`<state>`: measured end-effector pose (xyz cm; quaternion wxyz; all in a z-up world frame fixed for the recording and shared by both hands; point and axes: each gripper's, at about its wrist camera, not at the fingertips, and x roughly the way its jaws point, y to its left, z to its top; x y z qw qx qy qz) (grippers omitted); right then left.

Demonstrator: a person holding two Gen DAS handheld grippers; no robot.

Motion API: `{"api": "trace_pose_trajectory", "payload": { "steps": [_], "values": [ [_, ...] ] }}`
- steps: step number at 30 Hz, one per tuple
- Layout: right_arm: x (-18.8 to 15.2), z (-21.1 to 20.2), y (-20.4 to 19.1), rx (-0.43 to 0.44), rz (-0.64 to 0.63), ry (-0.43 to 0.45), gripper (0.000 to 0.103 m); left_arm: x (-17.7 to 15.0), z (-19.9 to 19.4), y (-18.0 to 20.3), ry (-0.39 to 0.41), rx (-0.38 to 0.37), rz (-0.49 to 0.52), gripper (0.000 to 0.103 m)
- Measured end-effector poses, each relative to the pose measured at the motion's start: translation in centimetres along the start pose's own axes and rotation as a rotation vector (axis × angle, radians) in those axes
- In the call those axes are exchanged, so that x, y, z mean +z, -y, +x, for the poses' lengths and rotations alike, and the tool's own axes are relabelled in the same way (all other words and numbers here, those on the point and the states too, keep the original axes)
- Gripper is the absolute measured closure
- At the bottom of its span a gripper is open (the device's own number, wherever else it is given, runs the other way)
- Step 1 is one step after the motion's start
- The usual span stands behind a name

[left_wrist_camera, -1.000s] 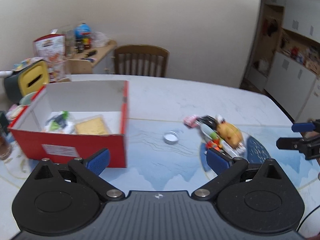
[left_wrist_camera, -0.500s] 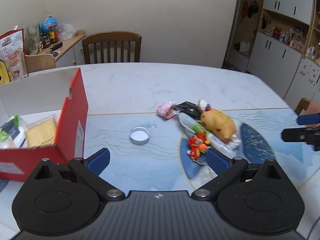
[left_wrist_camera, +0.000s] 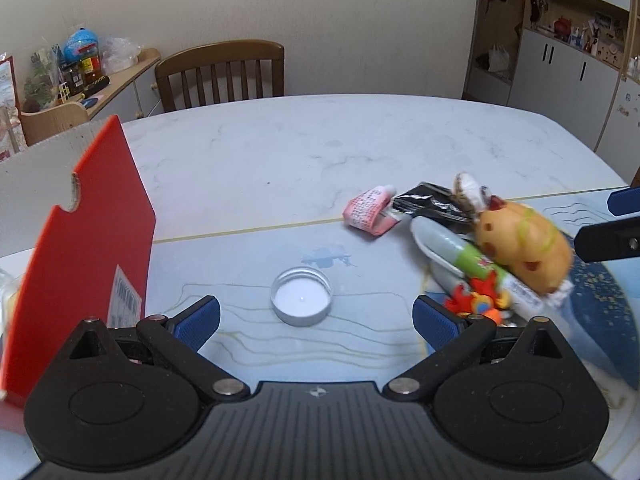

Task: Organize objects
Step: 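Grasp the white jar lid with the left gripper while the right grasps the yellow toy, then carry the jar lid and yellow toy over the red box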

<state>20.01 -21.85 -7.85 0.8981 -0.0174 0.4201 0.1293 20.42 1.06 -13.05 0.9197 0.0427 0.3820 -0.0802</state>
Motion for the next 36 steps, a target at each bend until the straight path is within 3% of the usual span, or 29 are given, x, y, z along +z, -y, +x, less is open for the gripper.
{"api": "trace_pose_trajectory", "payload": {
  "steps": [14,21,22,26,36],
  "values": [
    [1.1,3.9,-1.5,0.036,-0.018,-0.069,0.032,0.0,3.0,-1.5,-0.035,-0.020,-0.057,0.004],
    [1.2,4.2,-1.6,0.056,-0.004,-0.079,0.051,0.4,3.0,-0.9,-0.027,-0.027,-0.021,0.038],
    [1.2,4.3,-1.6,0.059,-0.003,-0.081,0.050,0.5,3.0,-0.8,-0.027,-0.028,-0.013,0.047],
    [1.2,4.2,-1.8,0.051,-0.010,-0.081,0.052,0.8,3.0,-0.6,-0.036,-0.020,0.004,0.065],
    [1.5,2.1,-1.8,0.061,-0.020,-0.044,0.057,1.1,0.2,-1.2,-0.034,-0.025,-0.035,0.065]
  ]
}}
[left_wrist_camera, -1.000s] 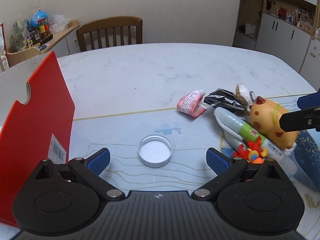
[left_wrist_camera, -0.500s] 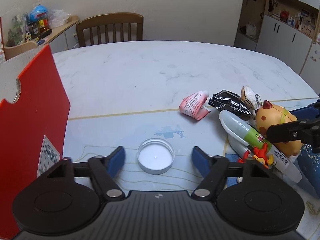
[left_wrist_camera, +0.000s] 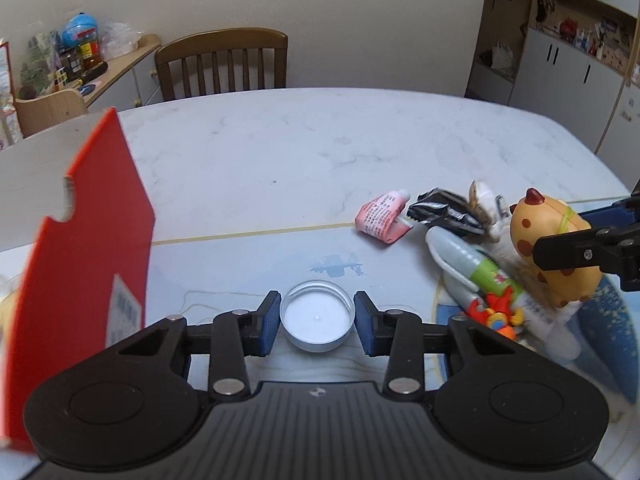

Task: Organize objects
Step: 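Carry the jar lid and yellow toy over the red box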

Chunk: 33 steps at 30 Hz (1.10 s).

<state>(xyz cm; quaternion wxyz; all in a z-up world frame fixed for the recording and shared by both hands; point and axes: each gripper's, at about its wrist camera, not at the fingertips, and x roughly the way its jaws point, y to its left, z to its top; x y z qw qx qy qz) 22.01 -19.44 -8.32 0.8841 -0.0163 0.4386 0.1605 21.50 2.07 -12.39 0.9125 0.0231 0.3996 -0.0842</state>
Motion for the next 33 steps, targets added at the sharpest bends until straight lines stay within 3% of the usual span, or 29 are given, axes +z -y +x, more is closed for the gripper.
{"api": "trace_pose_trajectory", "payload": {
  "steps": [17,33],
  "values": [
    [-0.1,-6.8,-5.5,0.133,-0.084,0.060,0.057,-1.0,-12.0,-2.1,0.089,-0.028,-0.107,0.065],
    [2.5,-8.3,-16.6,0.273,-0.231,0.078,0.057,-2.3,-20.3,-9.4,0.175,0.037,-0.176,0.065]
  ]
}}
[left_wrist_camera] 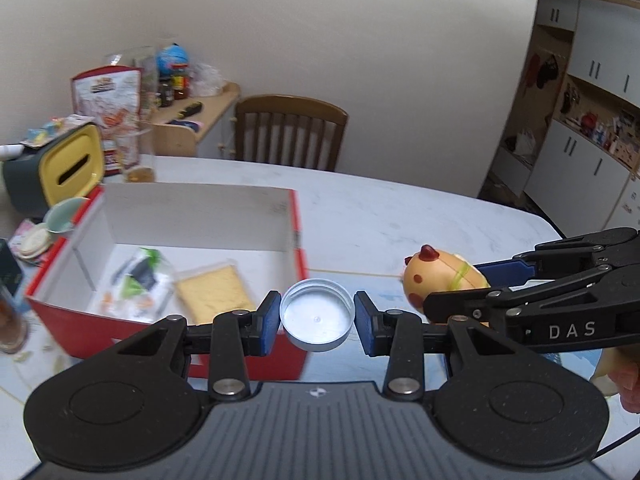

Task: Organize objects
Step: 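Carry the jar lid and yellow toy over the red box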

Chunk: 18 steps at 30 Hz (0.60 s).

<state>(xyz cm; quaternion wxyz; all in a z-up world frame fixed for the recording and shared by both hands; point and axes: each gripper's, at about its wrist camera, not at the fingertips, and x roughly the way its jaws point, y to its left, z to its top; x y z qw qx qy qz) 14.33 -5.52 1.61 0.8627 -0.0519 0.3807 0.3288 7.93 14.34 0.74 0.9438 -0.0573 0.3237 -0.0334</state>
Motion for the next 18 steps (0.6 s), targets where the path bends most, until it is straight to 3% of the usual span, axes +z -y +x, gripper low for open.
{"api": "trace_pose_trajectory", "payload": {
  "steps": [10,18],
  "values": [
    [3.4,3.6,-5.8,0.044,-0.083,0.001,0.057,1.4,-1.0,-5.9,0.023,0.042,-0.019,0.065],
    [5.7,7.8,-8.2,0.048,-0.090,-0.014,0.057,2.5,0.6,-10.2,0.007,0.056,-0.024,0.065]
  ]
}}
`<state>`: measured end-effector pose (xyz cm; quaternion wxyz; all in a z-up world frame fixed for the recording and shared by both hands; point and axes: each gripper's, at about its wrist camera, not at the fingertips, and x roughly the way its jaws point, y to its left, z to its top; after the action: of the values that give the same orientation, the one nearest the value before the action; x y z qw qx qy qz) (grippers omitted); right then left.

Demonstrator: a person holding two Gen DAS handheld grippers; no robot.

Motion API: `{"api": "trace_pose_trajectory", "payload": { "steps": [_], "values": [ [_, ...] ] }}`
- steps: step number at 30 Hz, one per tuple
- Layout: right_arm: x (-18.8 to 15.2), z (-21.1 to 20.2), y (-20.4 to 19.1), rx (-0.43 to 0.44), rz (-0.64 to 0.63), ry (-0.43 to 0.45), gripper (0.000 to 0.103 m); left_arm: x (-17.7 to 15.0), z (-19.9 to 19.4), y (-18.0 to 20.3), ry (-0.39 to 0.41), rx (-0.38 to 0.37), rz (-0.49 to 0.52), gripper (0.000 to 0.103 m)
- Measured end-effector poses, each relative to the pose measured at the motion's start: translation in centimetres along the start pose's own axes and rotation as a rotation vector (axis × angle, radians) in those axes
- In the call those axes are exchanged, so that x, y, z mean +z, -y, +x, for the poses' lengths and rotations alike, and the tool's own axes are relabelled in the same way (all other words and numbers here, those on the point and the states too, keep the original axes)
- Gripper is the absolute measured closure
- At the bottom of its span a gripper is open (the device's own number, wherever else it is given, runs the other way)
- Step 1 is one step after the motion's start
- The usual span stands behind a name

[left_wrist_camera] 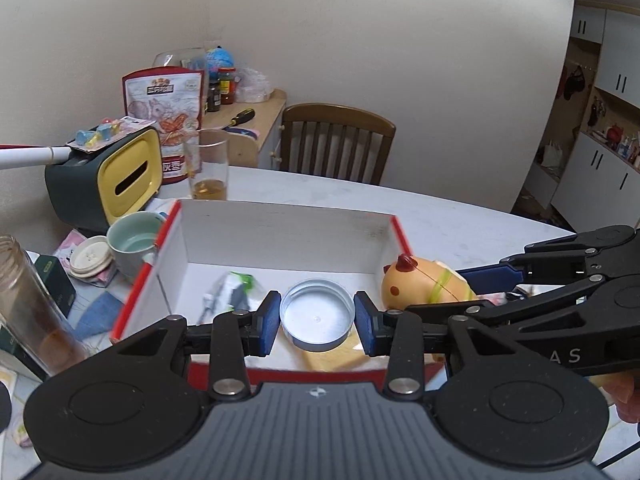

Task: Organize objects
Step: 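Carry the jar lid and yellow toy over the red box, then lower the yellow toy onto the bread and the lid into the box, open both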

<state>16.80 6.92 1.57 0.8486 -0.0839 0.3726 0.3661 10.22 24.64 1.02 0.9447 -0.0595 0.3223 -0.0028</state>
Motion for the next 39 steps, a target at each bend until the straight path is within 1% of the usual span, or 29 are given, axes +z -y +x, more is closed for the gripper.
{"api": "trace_pose_trajectory", "payload": {
  "steps": [5,13,17,25,28,31,36,39],
  "values": [
    [1.3,2.6,0.0,-0.022,0.010,-0.007,0.057,0.9,2.1,-2.3,-0.017,0.002,0.014,0.065],
    [2.5,7.8,0.7,-0.073,0.024,-0.081,0.057,2.6,7.5,-5.5,-0.077,-0.002,0.037,0.065],
    [2.5,10.1,0.9,-0.100,0.024,-0.112,0.057,3.3,10.6,-6.4,-0.116,-0.004,0.058,0.065],
    [1.4,13.3,1.1,-0.137,0.015,-0.184,0.056,4.7,16.2,-6.1,-0.189,-0.010,0.097,0.065],
    [1.1,13.9,1.0,-0.143,0.015,-0.199,0.056,5.0,17.9,-5.6,-0.220,-0.026,0.113,0.065],
    [0.8,14.5,1.1,-0.144,0.017,-0.214,0.055,5.1,19.6,-4.8,-0.261,-0.041,0.140,0.065],
    [0.5,15.0,0.6,-0.157,-0.014,-0.229,0.055,5.2,21.6,-3.8,-0.336,-0.088,0.164,0.065],
    [0.5,15.1,0.6,-0.160,-0.015,-0.232,0.055,5.0,22.8,-3.3,-0.385,-0.093,0.183,0.065]
  ]
}}
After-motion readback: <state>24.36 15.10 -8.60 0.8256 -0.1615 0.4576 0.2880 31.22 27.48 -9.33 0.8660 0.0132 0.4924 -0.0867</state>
